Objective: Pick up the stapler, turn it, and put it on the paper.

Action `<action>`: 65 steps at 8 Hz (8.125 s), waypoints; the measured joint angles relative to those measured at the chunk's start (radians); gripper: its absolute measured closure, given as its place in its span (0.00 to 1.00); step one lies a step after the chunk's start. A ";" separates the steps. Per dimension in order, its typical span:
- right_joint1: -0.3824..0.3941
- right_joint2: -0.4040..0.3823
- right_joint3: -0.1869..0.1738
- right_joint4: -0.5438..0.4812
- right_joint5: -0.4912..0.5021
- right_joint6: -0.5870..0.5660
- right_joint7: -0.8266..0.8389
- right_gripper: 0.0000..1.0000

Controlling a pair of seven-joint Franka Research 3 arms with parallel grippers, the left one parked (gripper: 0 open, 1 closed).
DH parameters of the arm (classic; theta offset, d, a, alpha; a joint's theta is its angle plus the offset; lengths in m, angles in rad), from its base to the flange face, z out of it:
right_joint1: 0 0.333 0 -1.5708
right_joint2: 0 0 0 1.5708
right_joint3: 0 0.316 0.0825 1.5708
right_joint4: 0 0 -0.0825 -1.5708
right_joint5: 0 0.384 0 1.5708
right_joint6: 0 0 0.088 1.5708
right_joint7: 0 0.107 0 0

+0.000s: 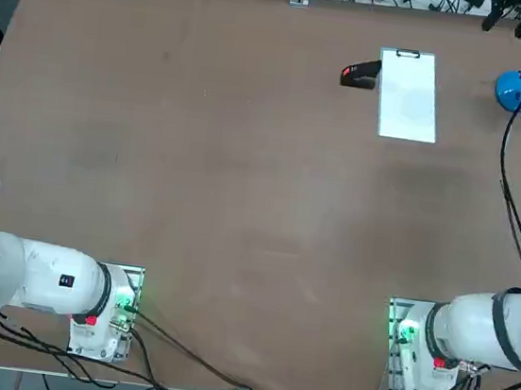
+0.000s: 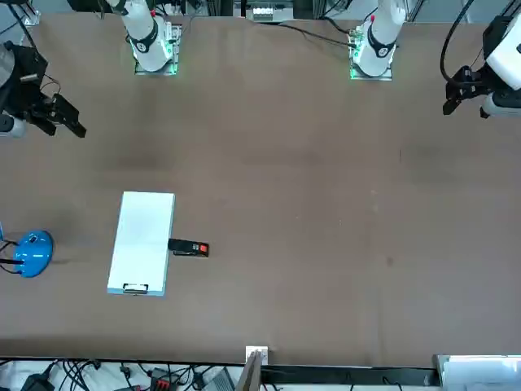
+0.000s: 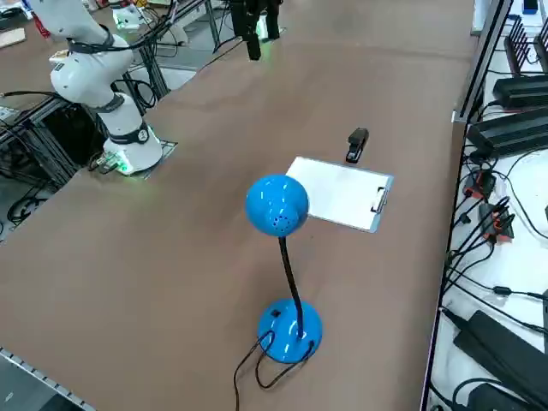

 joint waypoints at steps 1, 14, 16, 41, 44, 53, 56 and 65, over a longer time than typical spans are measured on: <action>0.006 0.004 0.000 0.005 0.001 -0.001 0.002 0.00; 0.274 0.342 0.004 0.032 0.008 0.329 0.939 0.00; 0.321 0.425 0.004 0.038 0.007 0.441 1.182 0.00; 0.343 0.887 -0.011 0.397 -0.111 0.482 1.758 0.59; 0.330 0.761 -0.011 0.410 -0.109 0.323 1.467 0.59; 0.122 0.546 -0.016 0.038 -0.018 0.458 0.145 0.59; 0.082 0.547 -0.016 -0.049 0.014 0.609 -0.024 0.59; 0.059 0.619 -0.015 -0.074 0.031 0.721 -0.113 0.59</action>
